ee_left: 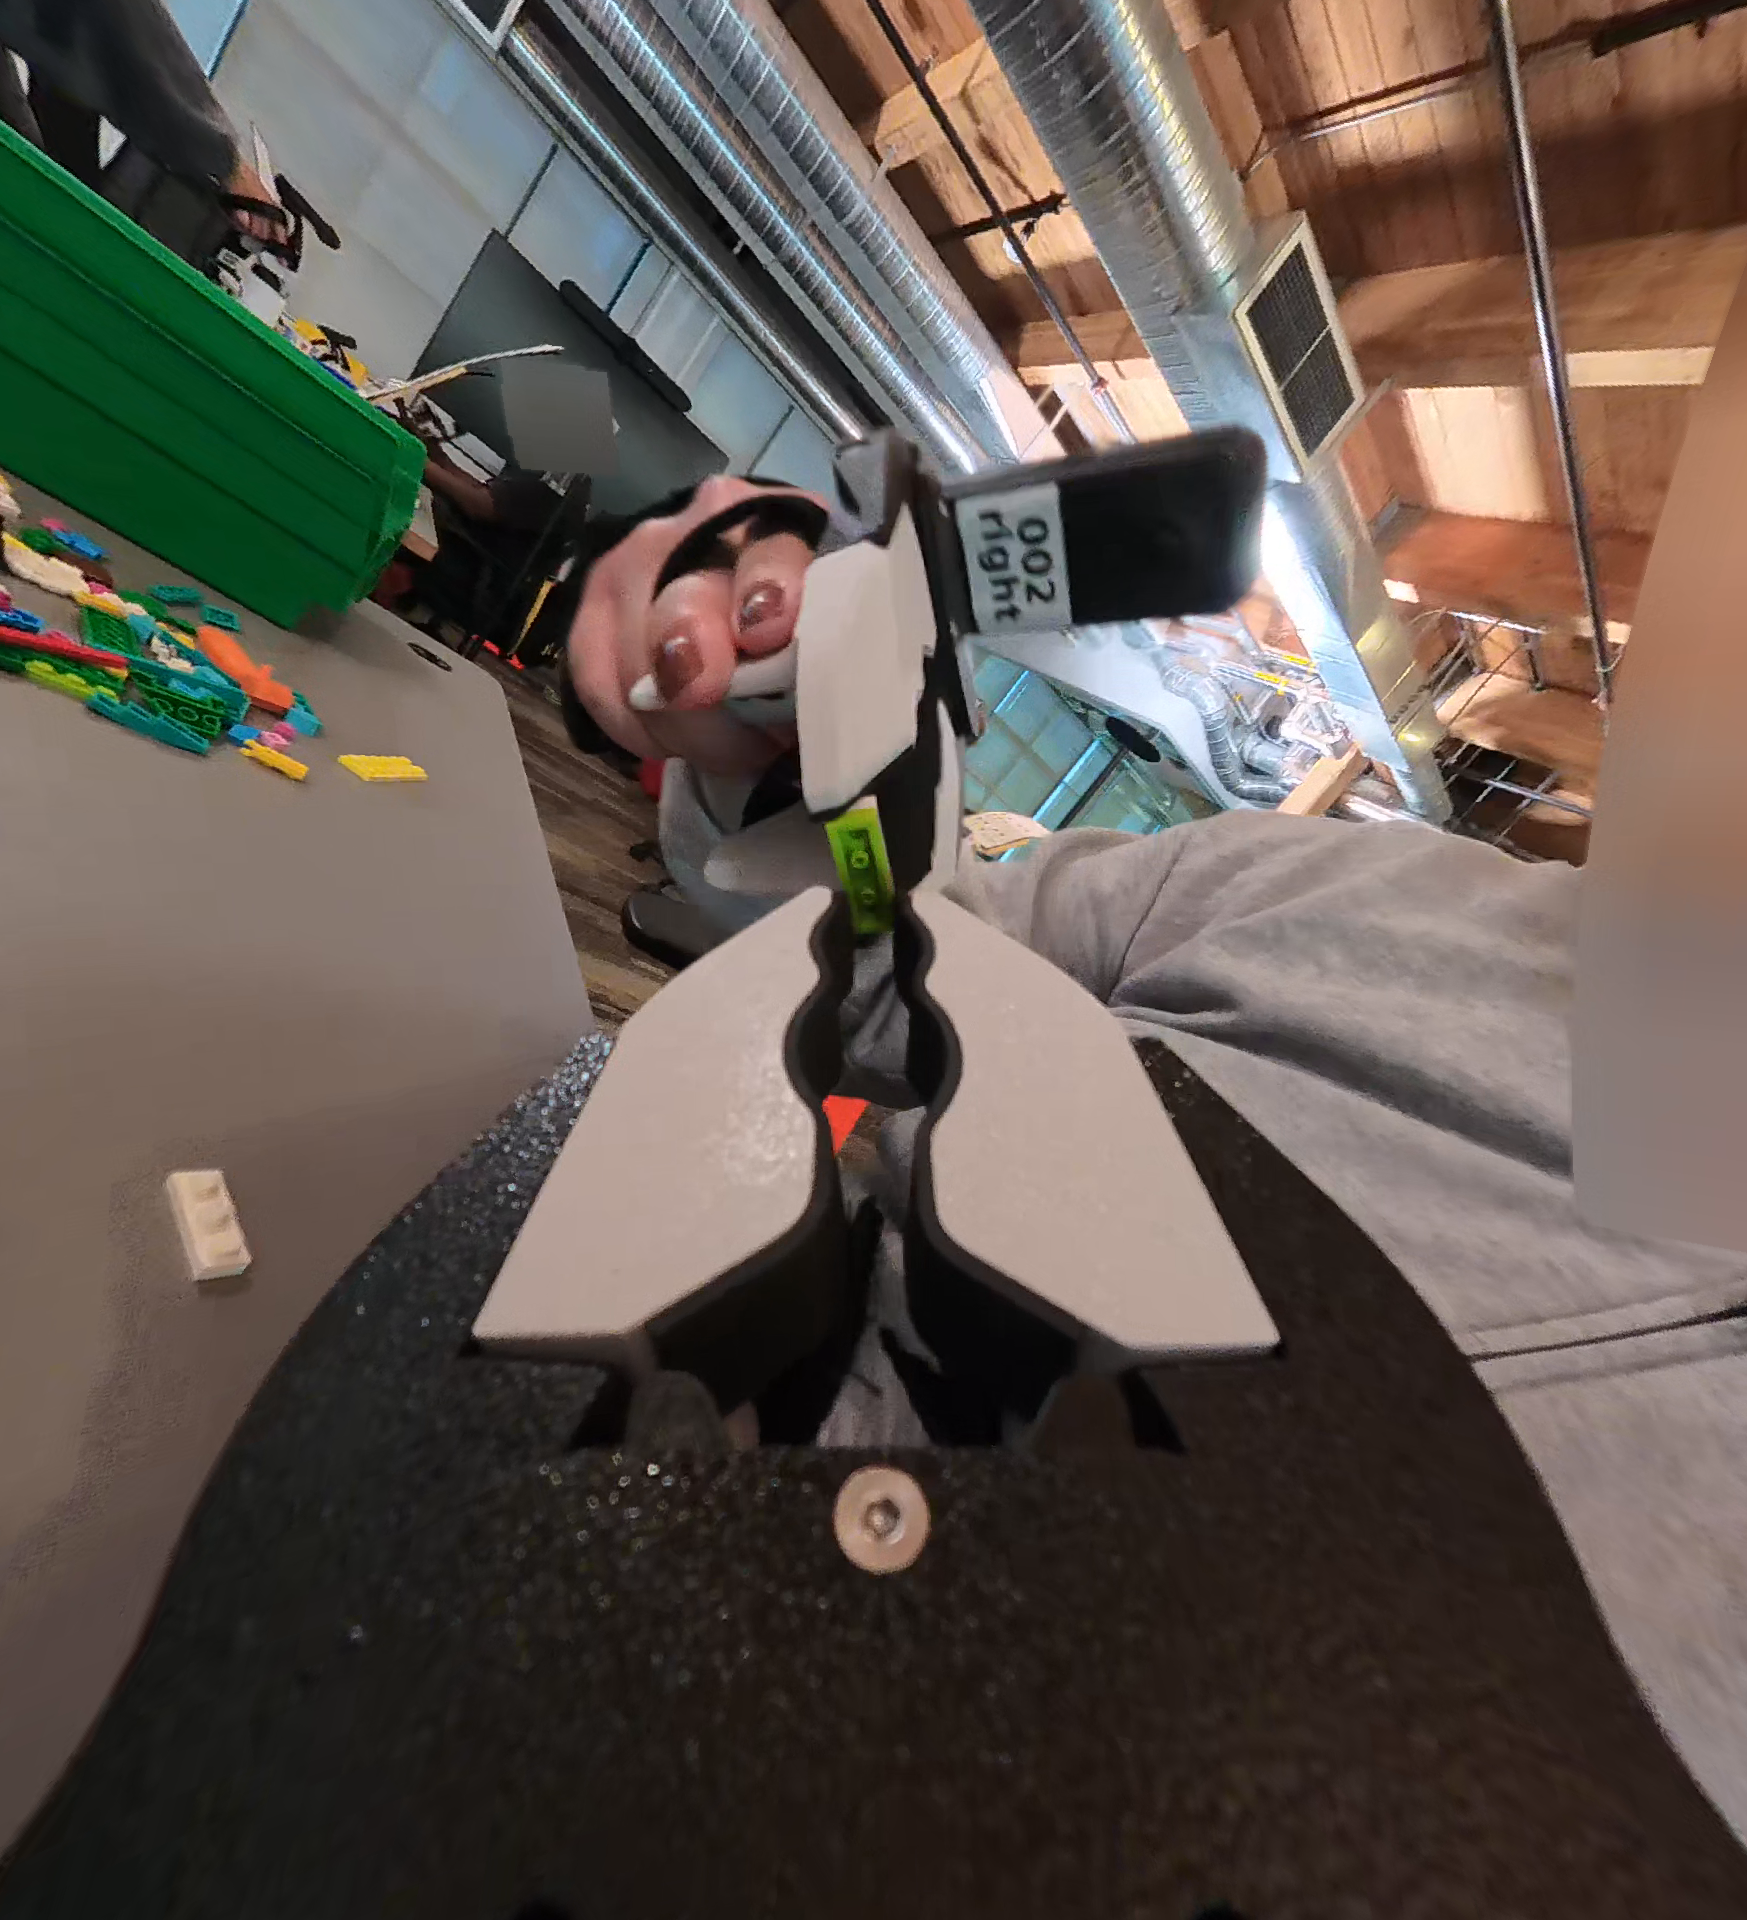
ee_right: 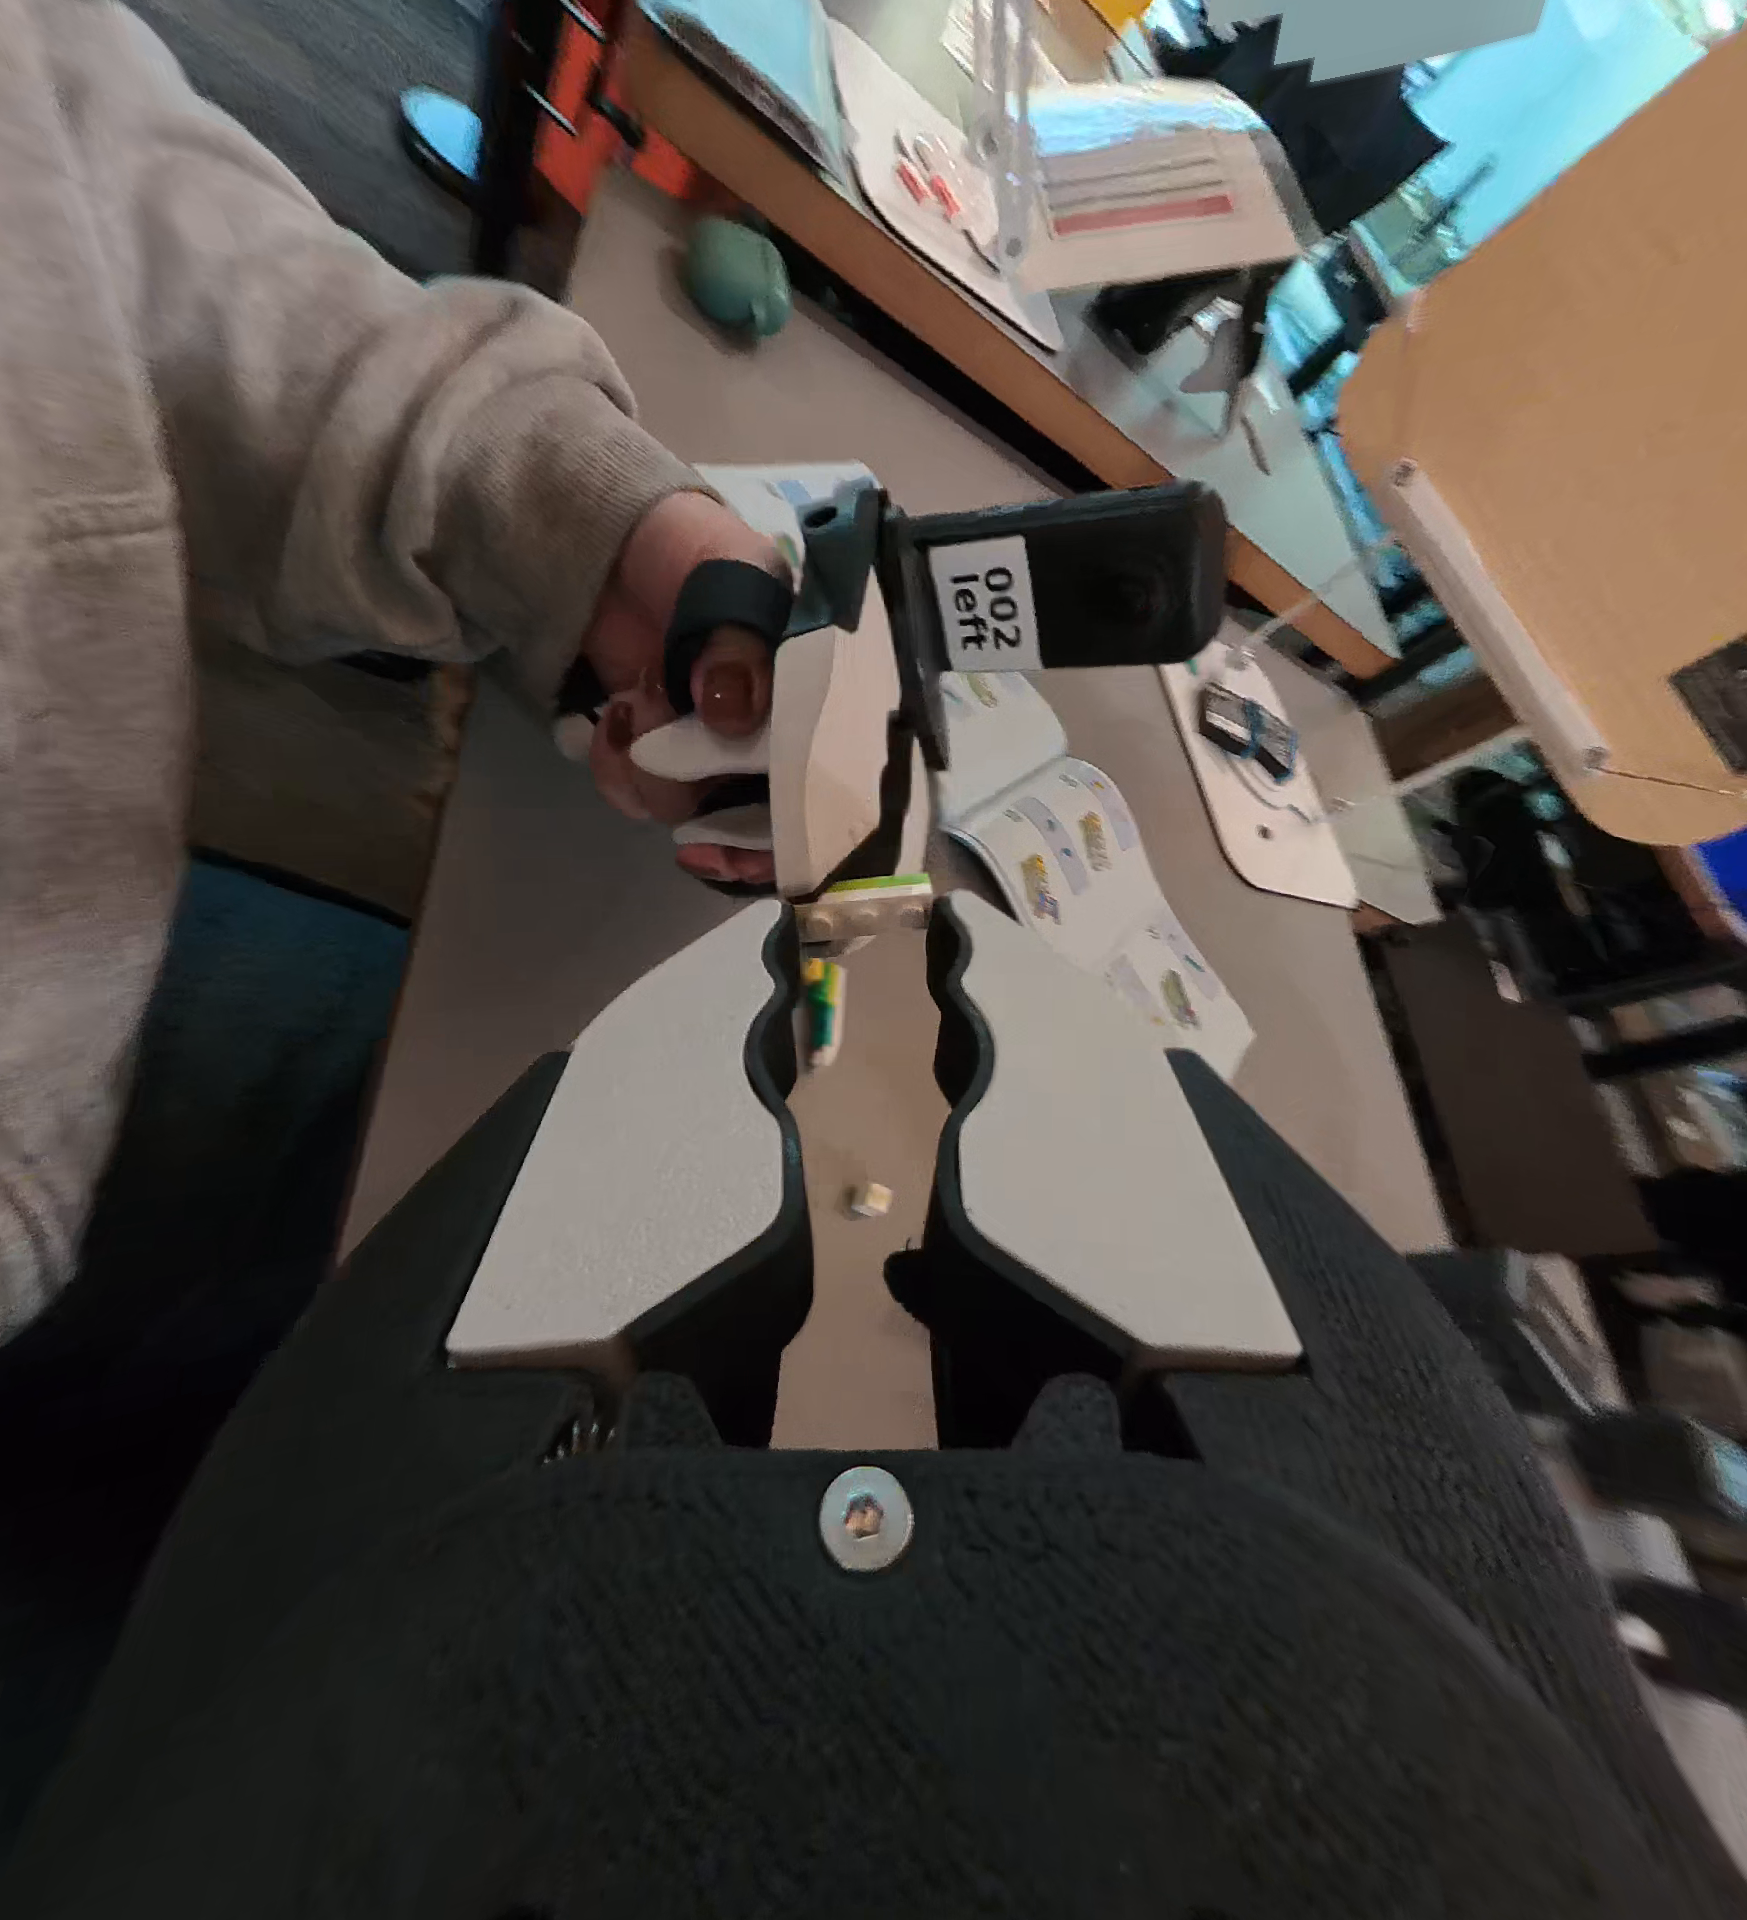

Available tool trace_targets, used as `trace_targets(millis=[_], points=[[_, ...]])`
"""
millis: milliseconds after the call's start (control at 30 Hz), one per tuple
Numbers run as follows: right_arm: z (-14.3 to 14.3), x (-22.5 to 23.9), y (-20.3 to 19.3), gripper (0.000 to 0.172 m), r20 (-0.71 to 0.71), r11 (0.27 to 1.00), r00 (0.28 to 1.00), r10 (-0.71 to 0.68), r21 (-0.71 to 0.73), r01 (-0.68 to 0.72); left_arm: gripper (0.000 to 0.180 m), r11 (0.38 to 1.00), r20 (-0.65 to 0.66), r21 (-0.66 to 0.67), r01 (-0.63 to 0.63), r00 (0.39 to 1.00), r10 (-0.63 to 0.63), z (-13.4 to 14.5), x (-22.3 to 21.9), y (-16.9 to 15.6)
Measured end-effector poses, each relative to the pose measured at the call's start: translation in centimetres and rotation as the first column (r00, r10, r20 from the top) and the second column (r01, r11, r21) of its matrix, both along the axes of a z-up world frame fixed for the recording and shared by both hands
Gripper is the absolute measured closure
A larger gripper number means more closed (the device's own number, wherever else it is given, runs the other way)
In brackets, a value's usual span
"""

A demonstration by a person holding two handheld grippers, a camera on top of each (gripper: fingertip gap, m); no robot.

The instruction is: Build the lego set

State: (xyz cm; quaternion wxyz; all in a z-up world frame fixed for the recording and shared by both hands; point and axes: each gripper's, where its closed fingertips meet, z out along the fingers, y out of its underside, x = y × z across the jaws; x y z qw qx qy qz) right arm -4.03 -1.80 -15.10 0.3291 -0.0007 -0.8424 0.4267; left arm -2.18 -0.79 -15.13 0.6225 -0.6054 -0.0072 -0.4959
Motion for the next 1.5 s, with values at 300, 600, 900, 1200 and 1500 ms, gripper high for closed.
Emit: trace_targets(millis=[300,600,900,1200,1500], points=[[-1.5,1.5,0.2,0.149,0.401,0.924,0.833,0.382,-0.2,-0.327,0.173,0.985,0.167,-0.015,0.171,0.972,-0.166,-1.1,1.4,0.4],[-1.5,0.9,1.4,0.149,0.462,0.874,0.743,0.483,-0.3,-0.382,0.173,0.983,0.197,-0.031,0.183,0.965,-0.173,-1.2,0.7,1.8],[-1.0,0.7,4.3,0.149,0.43,0.86,0.77,0.471,-0.416,-0.295,0.18,0.989,0.194,-0.038,0.142,0.972,-0.132,-1.2,0.2,1.9],[-1.4,-1.9,7.9,0.149,0.577,0.818,0.773,0.266,-0.559,0.135,0.13,0.806,-0.653,0.264,-0.53,0.517,0.553,-1.1,-3.8,5.8],[-2.3,-0.8,7.1,0.149,0.712,0.728,0.62,0.33,-0.61,0.313,0.169,0.742,-0.799,0.6,-0.299,-0.172,0.576,-2.2,-2.2,7.9]])
